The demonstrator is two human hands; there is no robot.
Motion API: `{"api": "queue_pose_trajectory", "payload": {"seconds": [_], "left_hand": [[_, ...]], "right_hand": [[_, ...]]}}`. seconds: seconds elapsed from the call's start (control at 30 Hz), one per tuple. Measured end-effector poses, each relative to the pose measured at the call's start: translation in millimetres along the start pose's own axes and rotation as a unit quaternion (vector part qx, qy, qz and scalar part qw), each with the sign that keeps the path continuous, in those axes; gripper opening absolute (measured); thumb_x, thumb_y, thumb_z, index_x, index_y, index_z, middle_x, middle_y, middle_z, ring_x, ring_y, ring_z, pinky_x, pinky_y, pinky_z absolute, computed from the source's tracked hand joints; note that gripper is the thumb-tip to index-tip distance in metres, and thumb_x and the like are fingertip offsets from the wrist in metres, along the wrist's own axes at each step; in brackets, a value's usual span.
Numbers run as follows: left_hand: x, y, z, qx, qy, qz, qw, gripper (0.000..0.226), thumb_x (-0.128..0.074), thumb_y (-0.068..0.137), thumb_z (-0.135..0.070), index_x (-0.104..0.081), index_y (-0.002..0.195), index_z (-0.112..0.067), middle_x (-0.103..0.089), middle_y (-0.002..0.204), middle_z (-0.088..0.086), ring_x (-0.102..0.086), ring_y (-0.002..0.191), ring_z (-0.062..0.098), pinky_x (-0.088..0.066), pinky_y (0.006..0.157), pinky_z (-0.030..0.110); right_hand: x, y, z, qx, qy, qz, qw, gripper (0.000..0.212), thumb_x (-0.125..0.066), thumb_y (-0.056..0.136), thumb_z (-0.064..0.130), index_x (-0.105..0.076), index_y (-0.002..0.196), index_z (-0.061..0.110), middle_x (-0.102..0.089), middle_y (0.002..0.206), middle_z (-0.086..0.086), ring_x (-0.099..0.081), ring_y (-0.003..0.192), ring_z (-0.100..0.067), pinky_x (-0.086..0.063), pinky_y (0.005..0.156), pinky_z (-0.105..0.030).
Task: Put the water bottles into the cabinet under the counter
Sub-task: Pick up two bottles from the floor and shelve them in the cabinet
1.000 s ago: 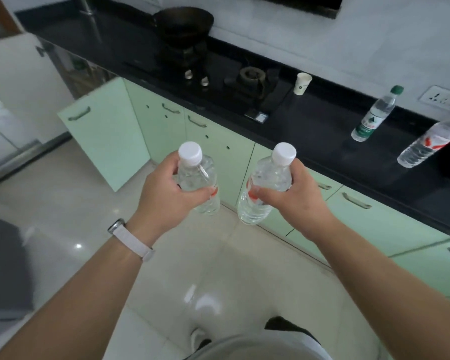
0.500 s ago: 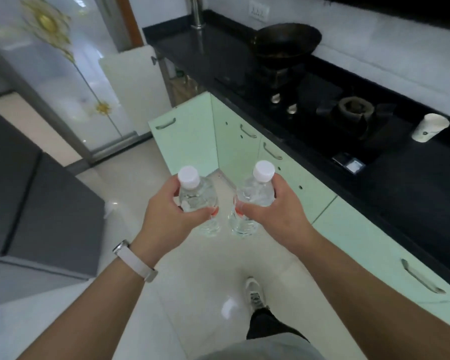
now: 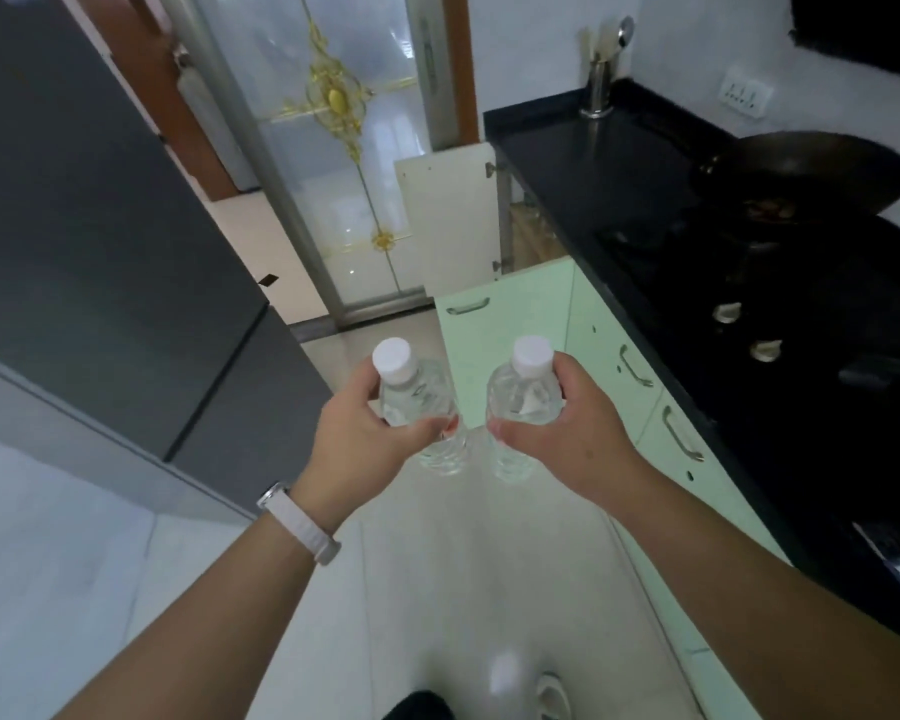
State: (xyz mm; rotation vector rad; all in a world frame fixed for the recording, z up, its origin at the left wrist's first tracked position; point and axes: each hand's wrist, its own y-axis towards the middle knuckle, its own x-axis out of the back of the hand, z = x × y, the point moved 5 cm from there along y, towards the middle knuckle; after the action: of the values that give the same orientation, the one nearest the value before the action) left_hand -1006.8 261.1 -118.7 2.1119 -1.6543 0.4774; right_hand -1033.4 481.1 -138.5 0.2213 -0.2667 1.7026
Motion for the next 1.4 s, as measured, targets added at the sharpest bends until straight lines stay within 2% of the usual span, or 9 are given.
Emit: {"api": "queue_pose_trajectory", "payload": {"seconds": [0.17,0.33,0.43,0.63,0.8,1.0,1.17,1.3,1.4], "left_hand": [[16,27,15,0.026,-0.003,-0.026,0.999,0.055,-0.091,0.066,-0.028,-0.064,0.113,-0.028,-0.071,0.104,-0.012,-0.067,0.097,0.008,-0.05,0.077,0.019],[33,64,44,0.04,-0.034,-0.039,0.998,0.06,-0.09,0.061,-0.037,-0.064,0.114,-0.03,-0.071,0.107,-0.011,-0.067,0.101,0.011,-0.055,0.086,0.031],[48,98,65,0.041,-0.046,-0.04,0.997,0.065,-0.086,0.056,-0.045,-0.064,0.115,-0.03,-0.071,0.107,-0.012,-0.067,0.101,0.01,-0.053,0.083,0.027],[93,189,120,0.044,-0.036,-0.011,0.998,0.063,-0.092,0.064,-0.029,-0.062,0.12,-0.026,-0.068,0.108,-0.013,-0.066,0.099,0.008,-0.049,0.075,0.018],[141,269,161,0.029,-0.03,0.003,0.999,0.063,-0.094,0.063,-0.026,-0.062,0.117,-0.027,-0.067,0.104,-0.017,-0.064,0.097,0.005,-0.046,0.073,0.014],[174,345,198,0.021,-0.04,0.009,0.999,0.064,-0.093,0.065,-0.024,-0.063,0.121,-0.02,-0.07,0.108,-0.009,-0.066,0.1,0.014,-0.052,0.084,0.028],[176,394,215,0.031,-0.062,0.036,0.997,0.066,-0.091,0.067,-0.027,-0.062,0.125,-0.022,-0.069,0.11,-0.009,-0.067,0.102,0.012,-0.056,0.087,0.031],[166,436,227,0.05,-0.071,0.037,0.996,0.063,-0.091,0.065,-0.025,-0.063,0.121,-0.025,-0.071,0.108,-0.01,-0.068,0.097,0.007,-0.058,0.086,0.034],[154,478,234,0.051,-0.063,0.039,0.996,0.054,-0.09,0.067,-0.021,-0.063,0.112,-0.035,-0.07,0.103,-0.014,-0.067,0.092,0.0,-0.056,0.082,0.028]], "right_hand": [[-16,31,10,0.005,0.002,0.019,1.0,0.057,-0.088,0.067,0.031,-0.054,0.113,0.034,-0.062,0.106,0.015,-0.059,0.096,-0.003,-0.048,0.081,-0.025],[-41,71,12,-0.008,-0.016,0.021,1.0,0.06,-0.087,0.066,0.036,-0.053,0.116,0.036,-0.061,0.109,0.016,-0.059,0.1,-0.006,-0.051,0.09,-0.036],[-65,104,17,-0.011,-0.031,0.013,0.999,0.061,-0.088,0.066,0.037,-0.053,0.116,0.037,-0.062,0.109,0.015,-0.059,0.1,-0.005,-0.052,0.091,-0.037],[-134,186,42,-0.024,-0.043,-0.005,0.999,0.056,-0.088,0.067,0.033,-0.053,0.111,0.04,-0.062,0.107,0.016,-0.059,0.098,-0.003,-0.053,0.09,-0.037],[-196,254,68,-0.033,-0.06,-0.014,0.998,0.055,-0.087,0.068,0.034,-0.05,0.108,0.041,-0.059,0.104,0.019,-0.057,0.096,-0.002,-0.047,0.078,-0.024],[-241,317,85,-0.041,-0.068,-0.026,0.996,0.057,-0.087,0.069,0.036,-0.047,0.109,0.042,-0.056,0.103,0.024,-0.055,0.094,0.001,-0.043,0.078,-0.022],[-257,361,84,-0.049,-0.07,-0.026,0.996,0.05,-0.087,0.071,0.033,-0.045,0.095,0.048,-0.054,0.097,0.028,-0.055,0.087,0.007,-0.038,0.067,-0.01],[-267,410,69,-0.061,-0.07,-0.026,0.995,0.05,-0.087,0.069,0.036,-0.049,0.099,0.045,-0.057,0.099,0.024,-0.058,0.09,0.0,-0.043,0.072,-0.016],[-277,457,53,-0.075,-0.059,-0.019,0.995,0.052,-0.087,0.068,0.038,-0.05,0.104,0.044,-0.059,0.102,0.022,-0.06,0.093,-0.003,-0.048,0.078,-0.023]]}}
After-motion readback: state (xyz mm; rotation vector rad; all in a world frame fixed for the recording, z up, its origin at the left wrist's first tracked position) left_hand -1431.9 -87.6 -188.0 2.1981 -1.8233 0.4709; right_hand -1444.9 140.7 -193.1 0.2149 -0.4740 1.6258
